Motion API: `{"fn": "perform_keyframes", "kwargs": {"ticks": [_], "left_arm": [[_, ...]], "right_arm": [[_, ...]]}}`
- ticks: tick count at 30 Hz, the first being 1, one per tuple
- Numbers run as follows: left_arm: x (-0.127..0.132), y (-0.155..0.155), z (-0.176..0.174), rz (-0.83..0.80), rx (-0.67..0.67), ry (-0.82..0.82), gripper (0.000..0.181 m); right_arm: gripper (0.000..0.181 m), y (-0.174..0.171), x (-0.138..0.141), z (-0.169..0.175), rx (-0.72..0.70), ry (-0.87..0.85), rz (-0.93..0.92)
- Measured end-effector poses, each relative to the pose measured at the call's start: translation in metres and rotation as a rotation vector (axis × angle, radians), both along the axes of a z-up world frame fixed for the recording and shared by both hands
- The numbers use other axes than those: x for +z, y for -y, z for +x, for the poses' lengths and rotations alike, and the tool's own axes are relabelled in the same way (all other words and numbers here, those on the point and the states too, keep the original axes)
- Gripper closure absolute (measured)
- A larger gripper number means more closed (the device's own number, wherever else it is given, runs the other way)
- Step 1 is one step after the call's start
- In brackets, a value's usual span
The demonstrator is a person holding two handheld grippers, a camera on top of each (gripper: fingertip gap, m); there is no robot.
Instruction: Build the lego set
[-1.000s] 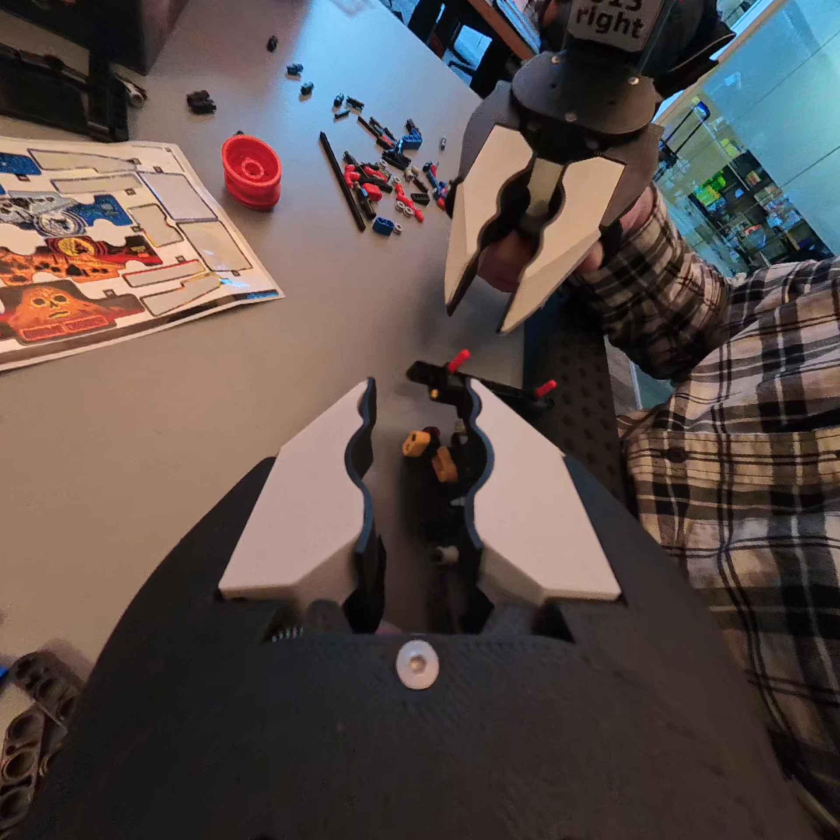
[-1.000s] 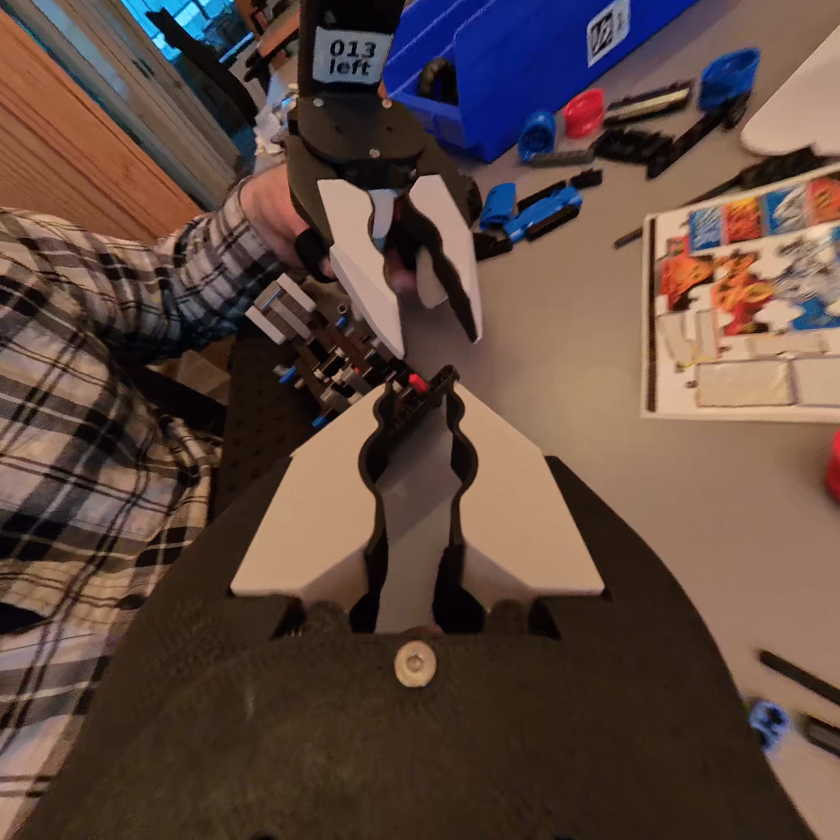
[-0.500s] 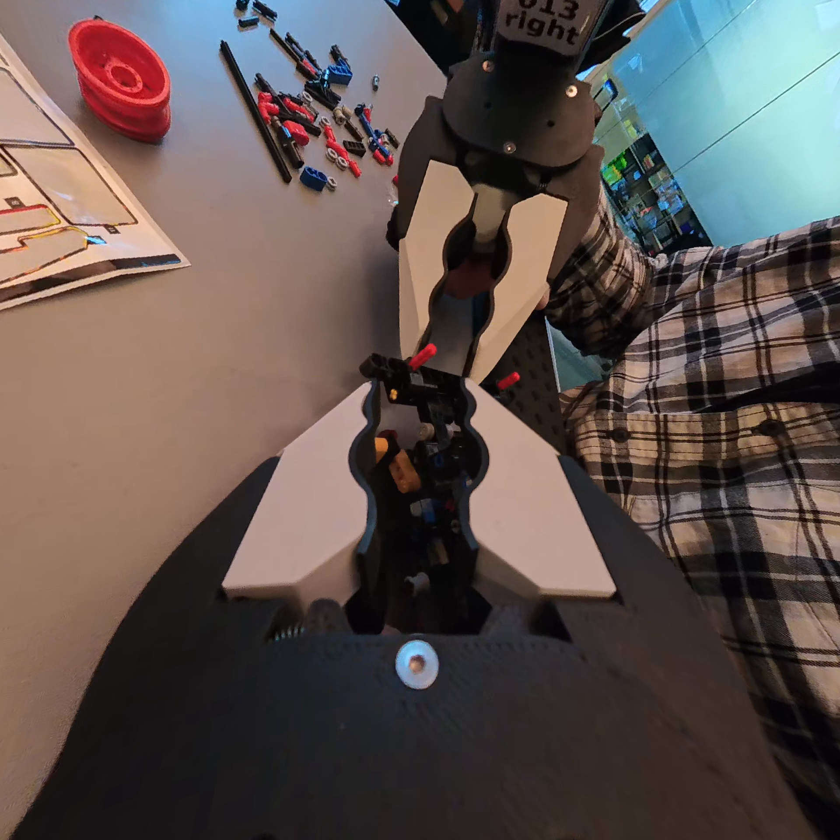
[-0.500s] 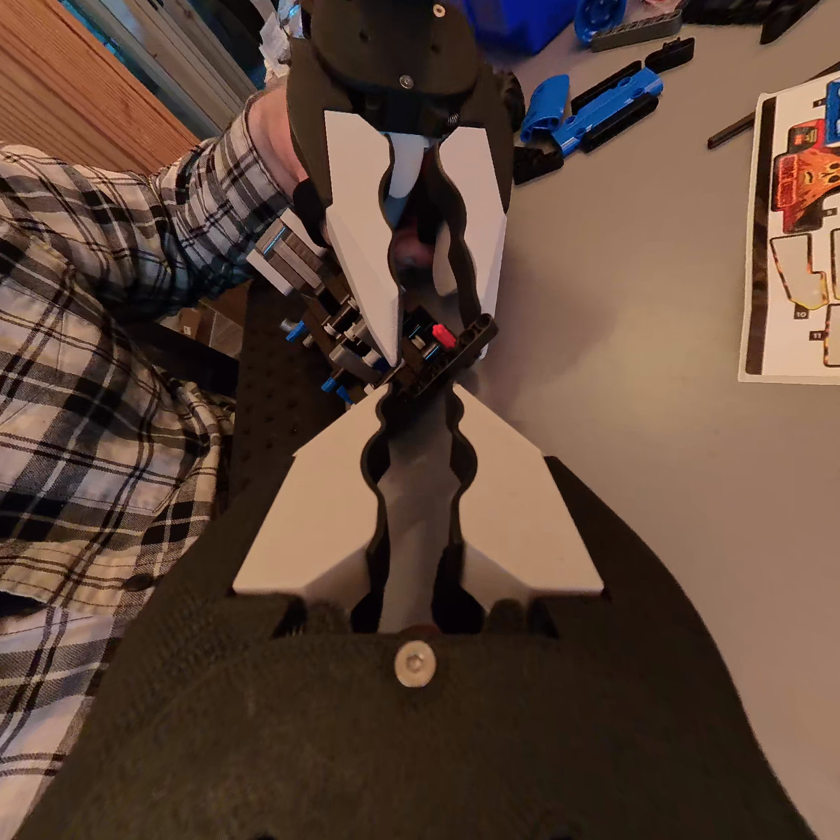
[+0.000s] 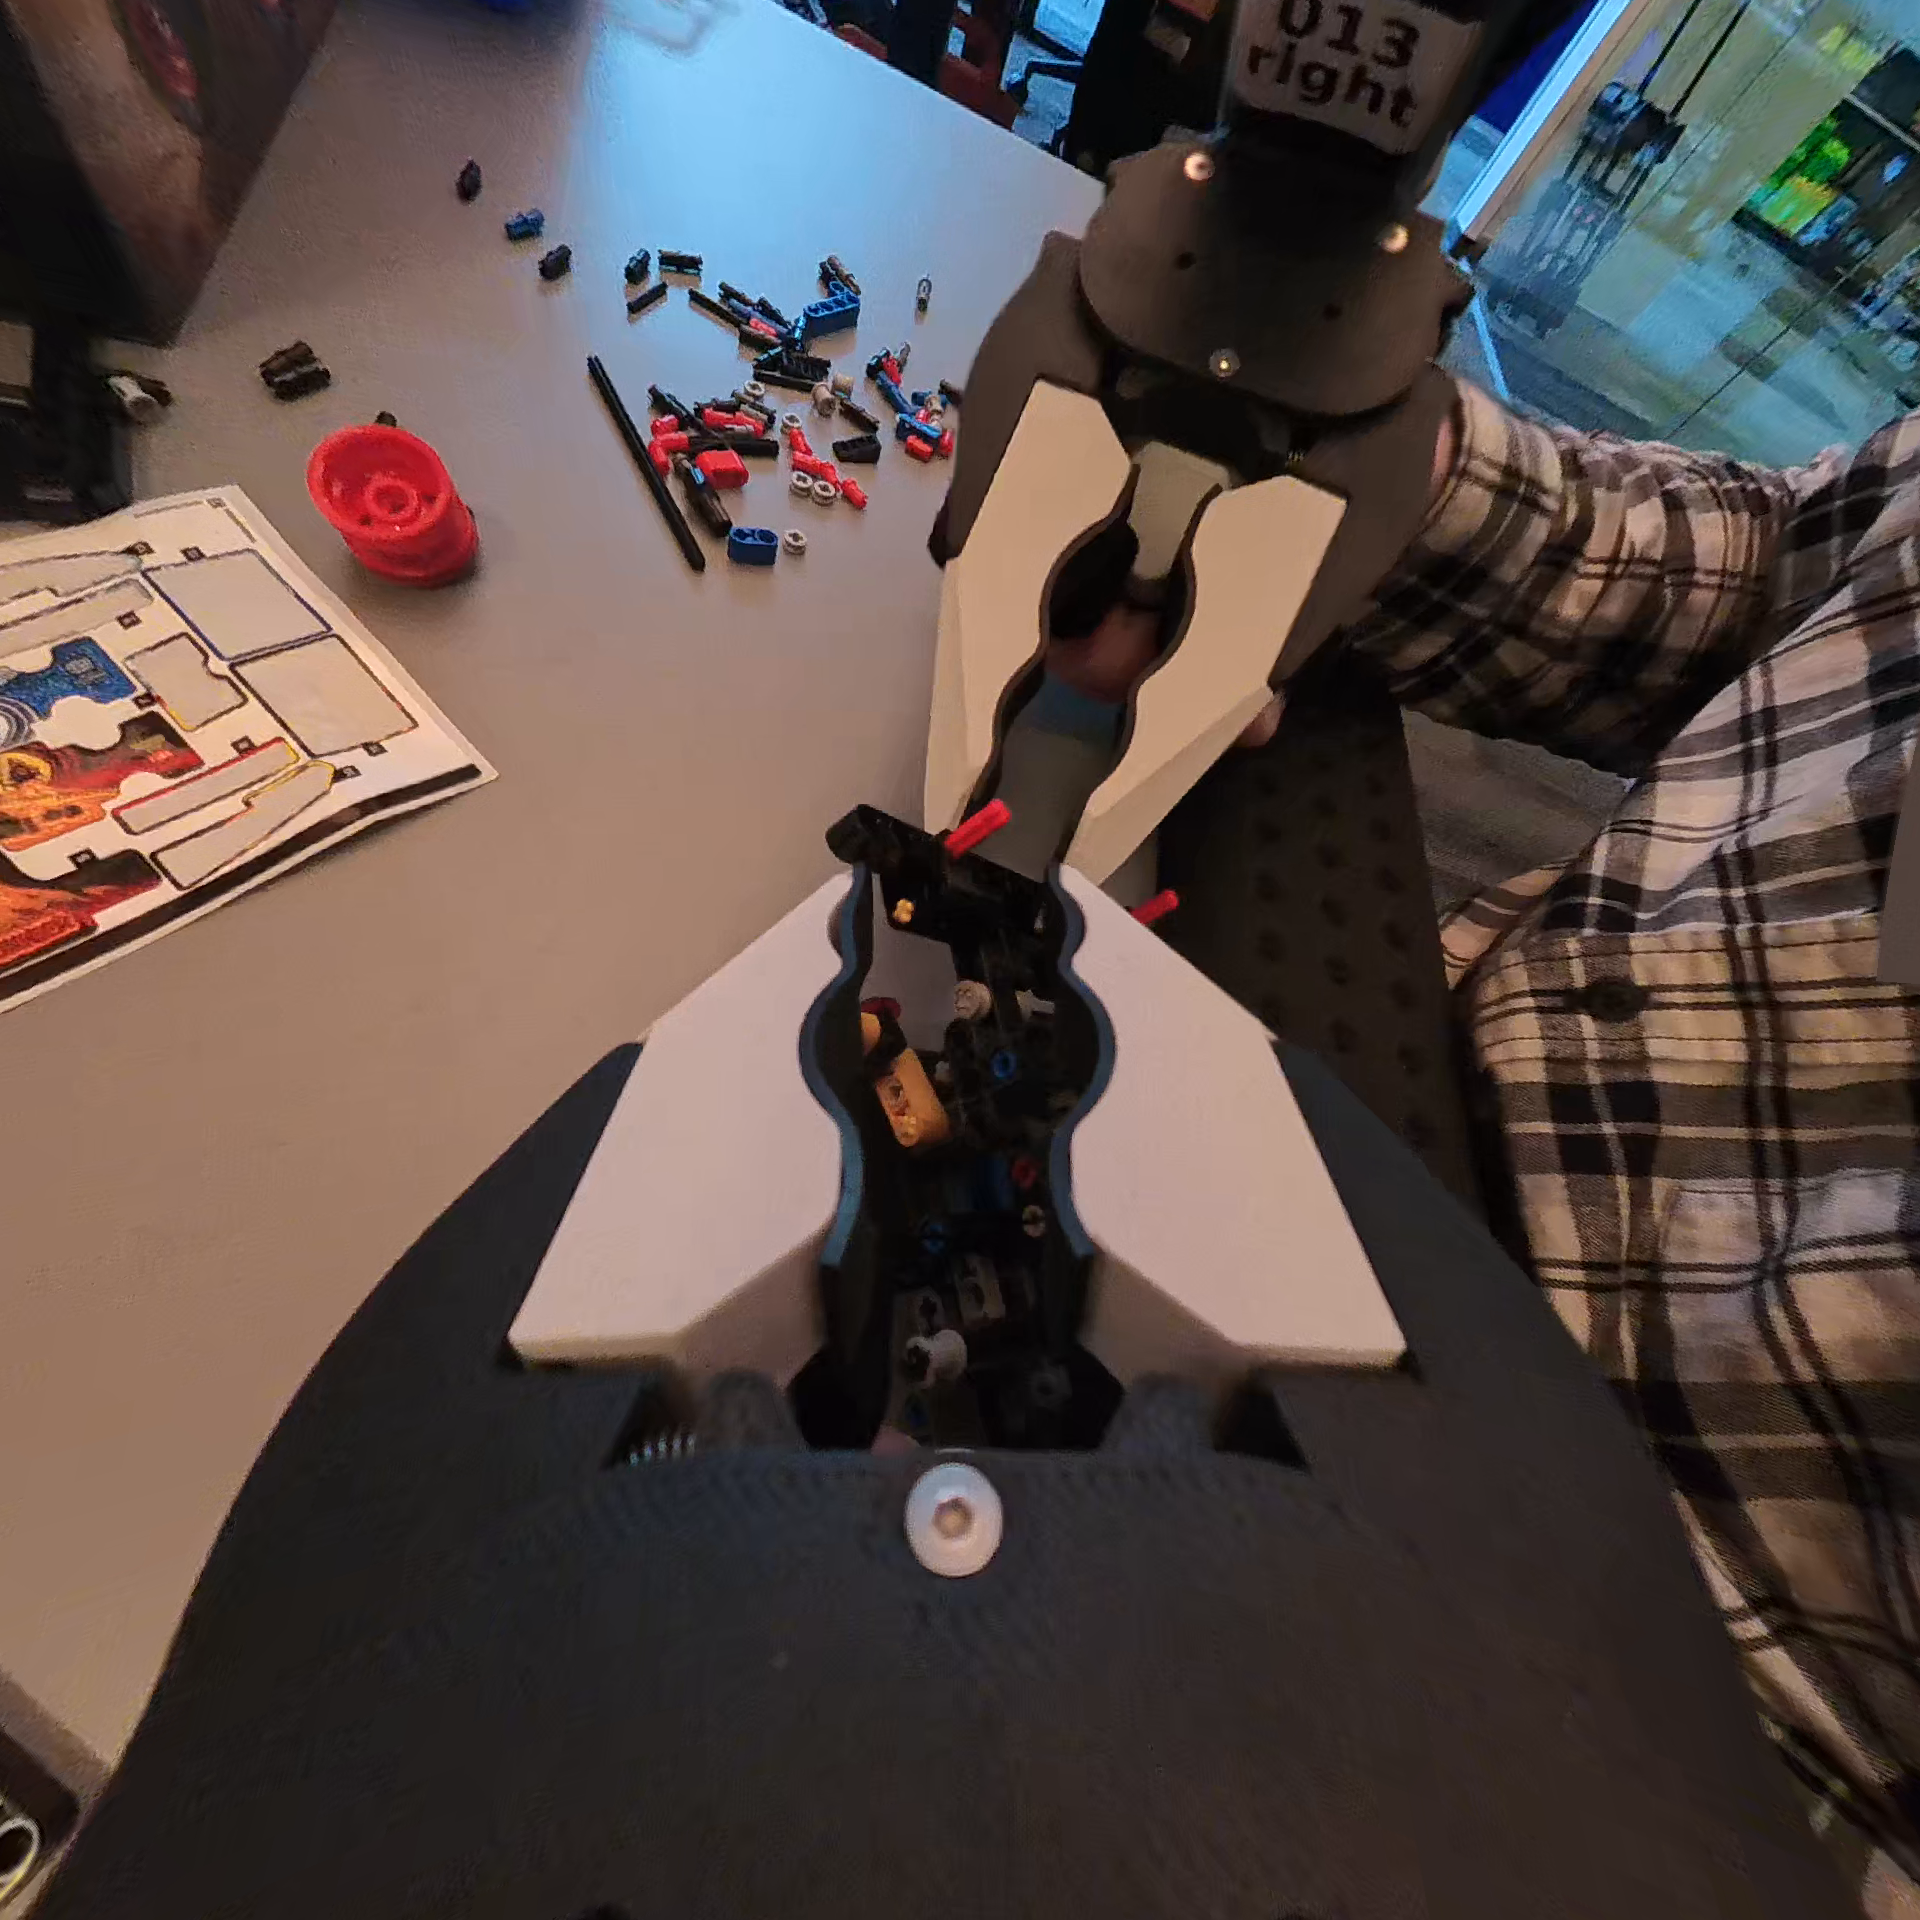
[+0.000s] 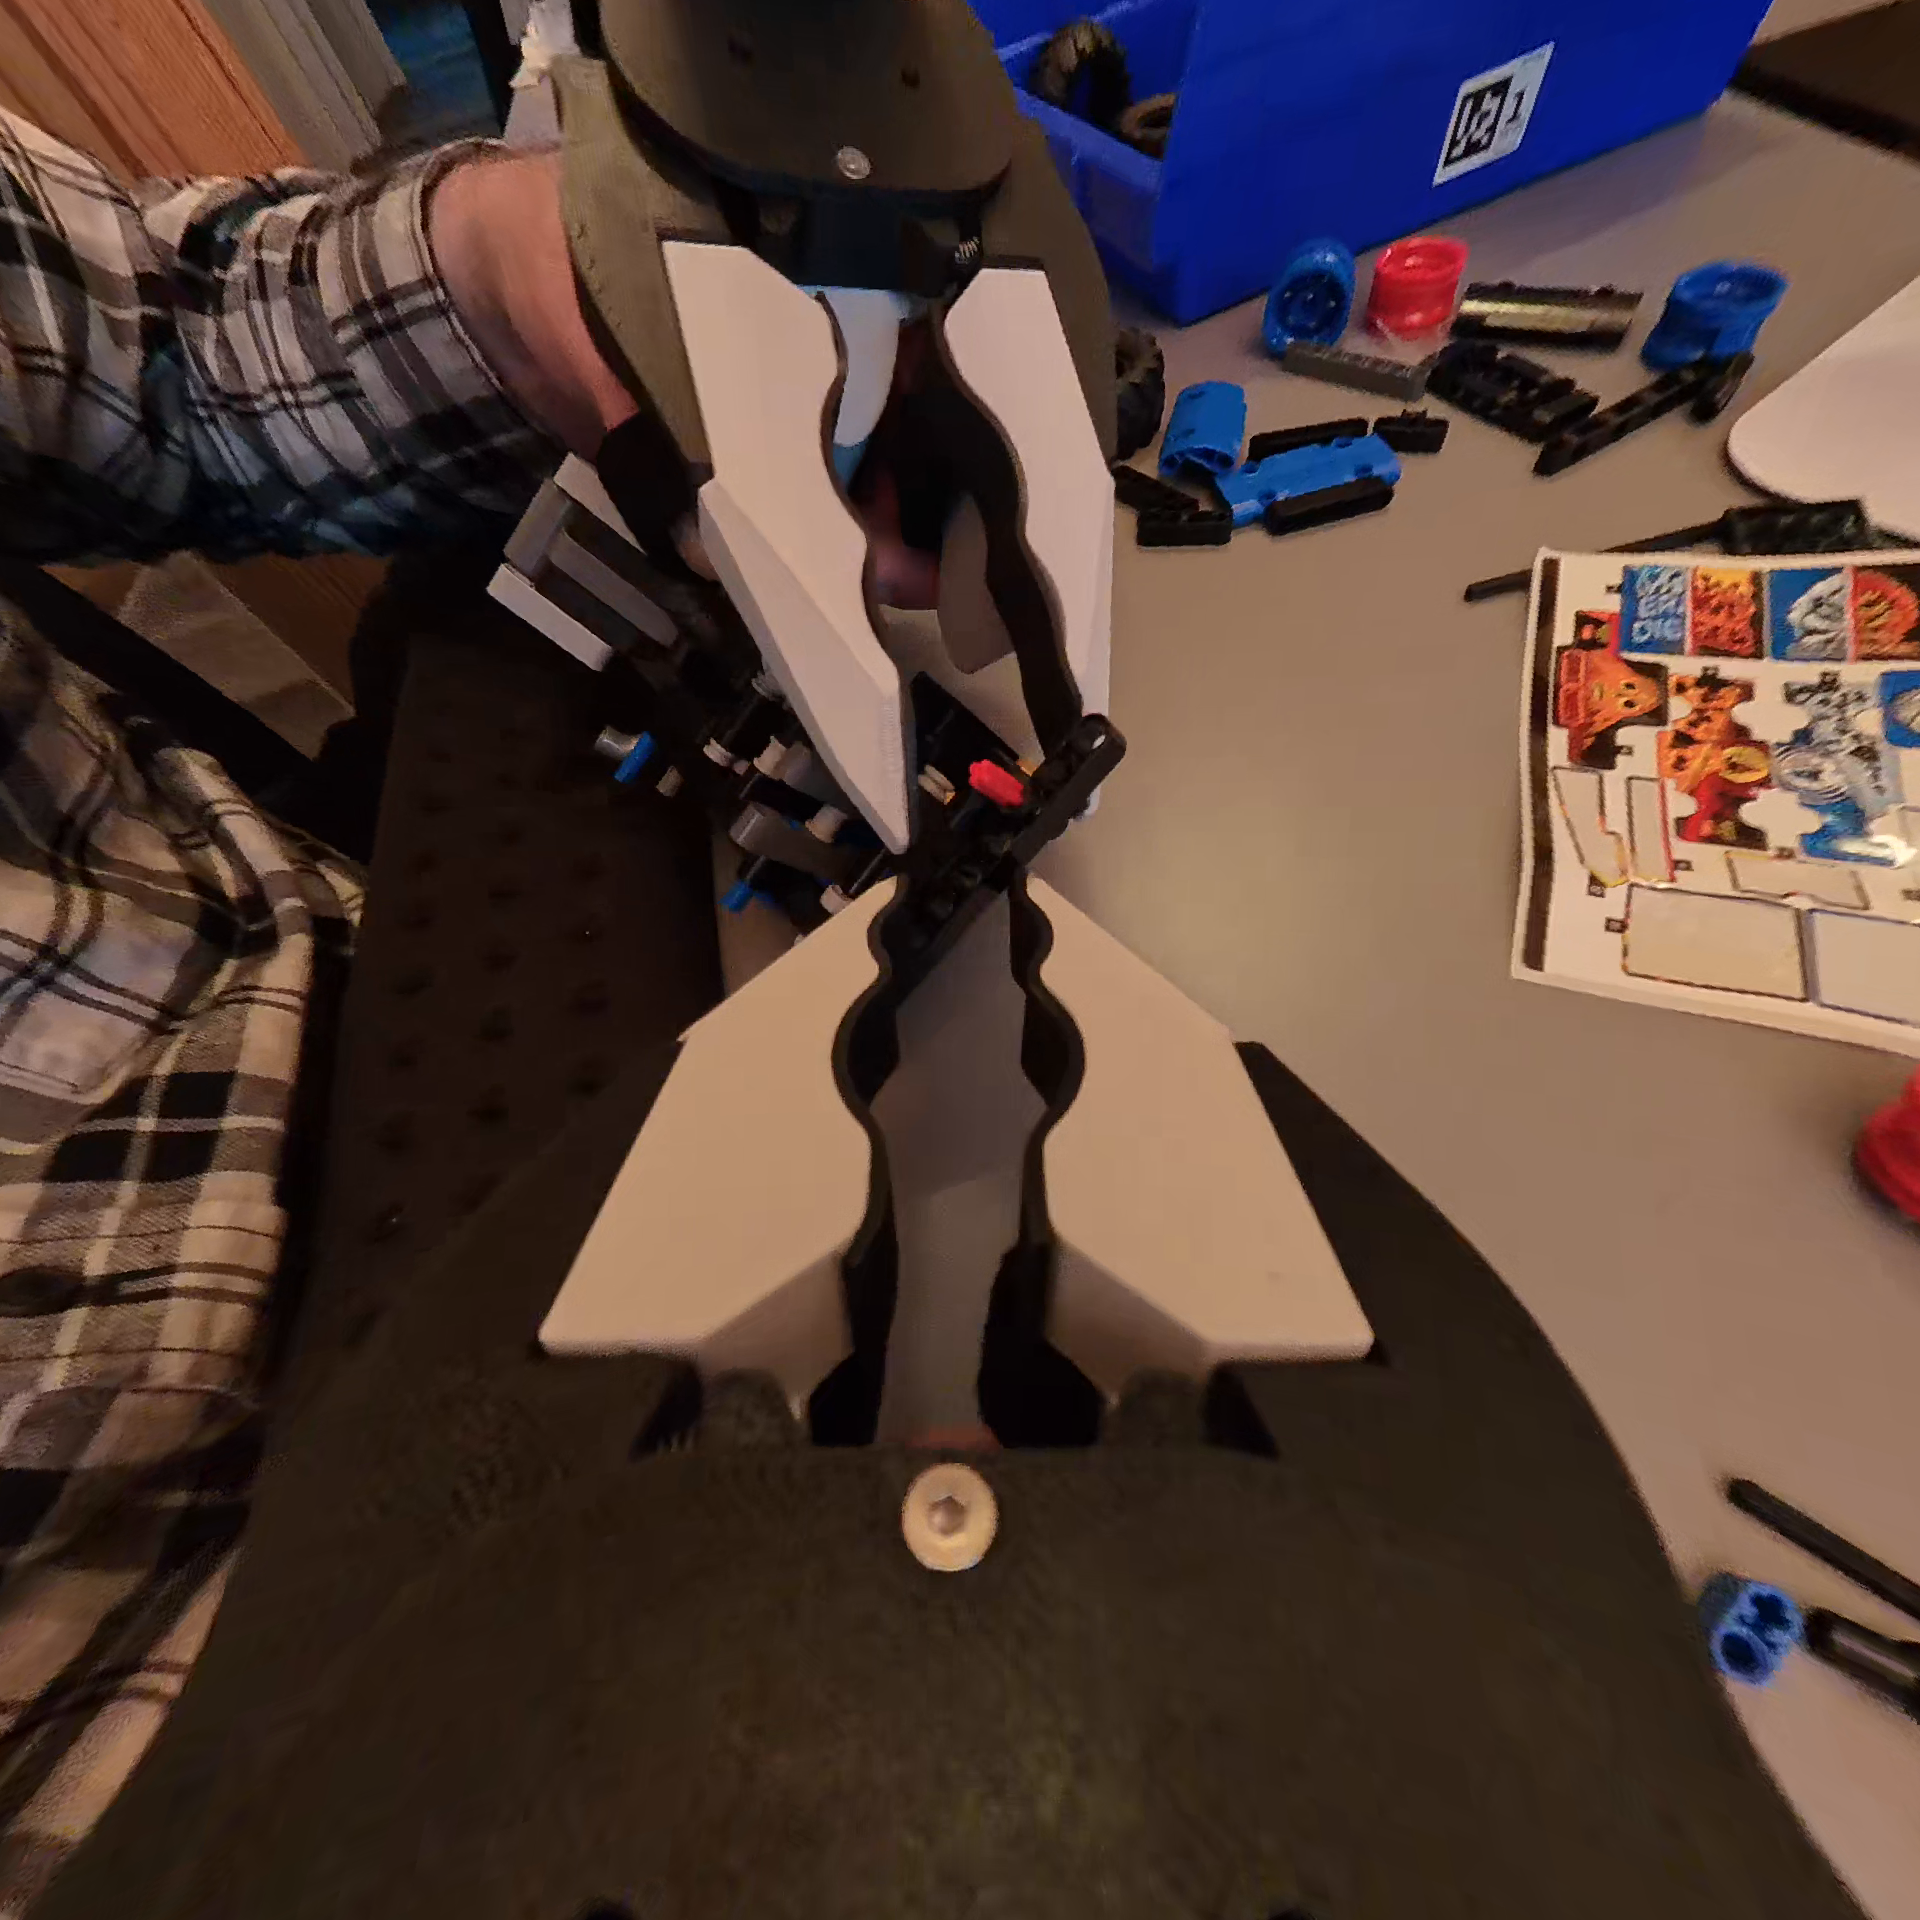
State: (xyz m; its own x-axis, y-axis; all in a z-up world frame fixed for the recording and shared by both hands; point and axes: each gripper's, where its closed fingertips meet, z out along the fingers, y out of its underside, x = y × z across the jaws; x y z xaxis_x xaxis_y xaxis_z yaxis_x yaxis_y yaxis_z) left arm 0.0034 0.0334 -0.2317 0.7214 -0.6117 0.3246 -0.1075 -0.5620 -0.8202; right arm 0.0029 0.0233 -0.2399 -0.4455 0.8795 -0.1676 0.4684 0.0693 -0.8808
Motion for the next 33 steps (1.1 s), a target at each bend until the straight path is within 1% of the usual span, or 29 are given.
{"fn": "perform_keyframes", "kwargs": {"ticks": [5, 17, 22, 25, 31, 33], "left_arm": [[0.006, -0.004, -0.002, -0.001, 0.012, 0.065, 0.155], [0.010, -0.008, -0.003, 0.040, 0.059, 0.030, 0.156], [0.015, -0.015, -0.006, 0.065, 0.095, 0.050, 0.165], [0.015, -0.016, -0.005, 0.066, 0.100, 0.046, 0.165], [0.019, -0.015, -0.005, 0.061, 0.094, 0.107, 0.165], [0.024, -0.016, -0.006, 0.069, 0.095, 0.150, 0.161]], "right_arm": [[0.166, -0.004, 0.003, -0.002, -0.022, -0.059, 0.066], [0.167, -0.009, 0.006, -0.004, -0.028, -0.118, 0.173], [0.168, -0.015, 0.009, -0.005, -0.040, -0.148, 0.194], [0.168, -0.015, 0.009, -0.004, -0.041, -0.155, 0.209], [0.168, -0.014, 0.011, -0.003, -0.042, -0.166, 0.215], [0.168, -0.014, 0.009, -0.002, -0.041, -0.160, 0.214]]}}
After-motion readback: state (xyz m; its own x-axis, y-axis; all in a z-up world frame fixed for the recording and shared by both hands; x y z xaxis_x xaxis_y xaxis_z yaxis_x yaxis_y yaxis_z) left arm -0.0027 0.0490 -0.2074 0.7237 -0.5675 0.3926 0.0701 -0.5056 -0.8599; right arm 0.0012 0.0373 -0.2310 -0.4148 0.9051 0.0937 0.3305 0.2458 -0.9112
